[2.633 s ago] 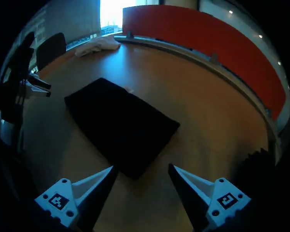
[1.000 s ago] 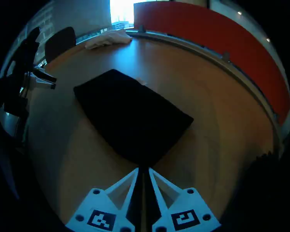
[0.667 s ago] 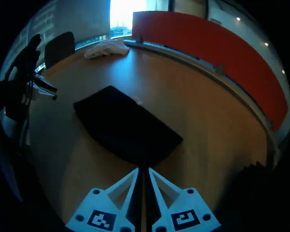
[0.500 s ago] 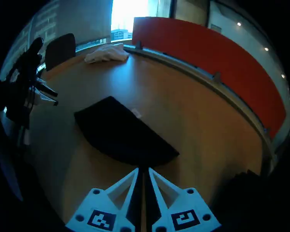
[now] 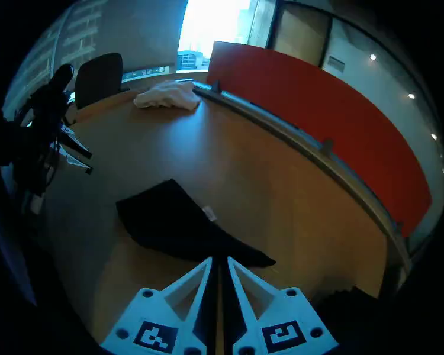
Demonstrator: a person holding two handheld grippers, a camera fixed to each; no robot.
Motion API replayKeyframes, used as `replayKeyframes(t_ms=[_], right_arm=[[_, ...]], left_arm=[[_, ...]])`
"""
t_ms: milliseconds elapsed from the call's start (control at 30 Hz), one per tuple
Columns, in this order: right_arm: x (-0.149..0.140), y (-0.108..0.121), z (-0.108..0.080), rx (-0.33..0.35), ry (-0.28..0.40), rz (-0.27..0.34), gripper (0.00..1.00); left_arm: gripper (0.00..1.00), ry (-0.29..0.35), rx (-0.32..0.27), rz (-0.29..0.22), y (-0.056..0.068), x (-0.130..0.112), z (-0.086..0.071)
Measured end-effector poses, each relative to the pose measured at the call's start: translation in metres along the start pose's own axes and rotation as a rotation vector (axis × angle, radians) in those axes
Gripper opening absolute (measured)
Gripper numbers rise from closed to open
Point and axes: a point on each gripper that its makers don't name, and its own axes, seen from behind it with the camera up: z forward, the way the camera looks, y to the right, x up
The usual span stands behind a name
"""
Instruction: Fold towel
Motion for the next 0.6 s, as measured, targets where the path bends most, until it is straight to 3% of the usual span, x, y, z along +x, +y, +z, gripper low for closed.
replayKeyframes(t_ms=[300,600], right_arm=[[0.029,-0.028,0.02,0.063,0.033,-0.035,0.05],[0.058,-0.079,0.053,0.168,0.05,-0.077,0.05]], left_arm=[[0.93,0.009,0.004,-0.003,-0.001,0.002,-0.005],[0.93,0.018,0.013,-0.005,-0.005,0.003,-0.011]])
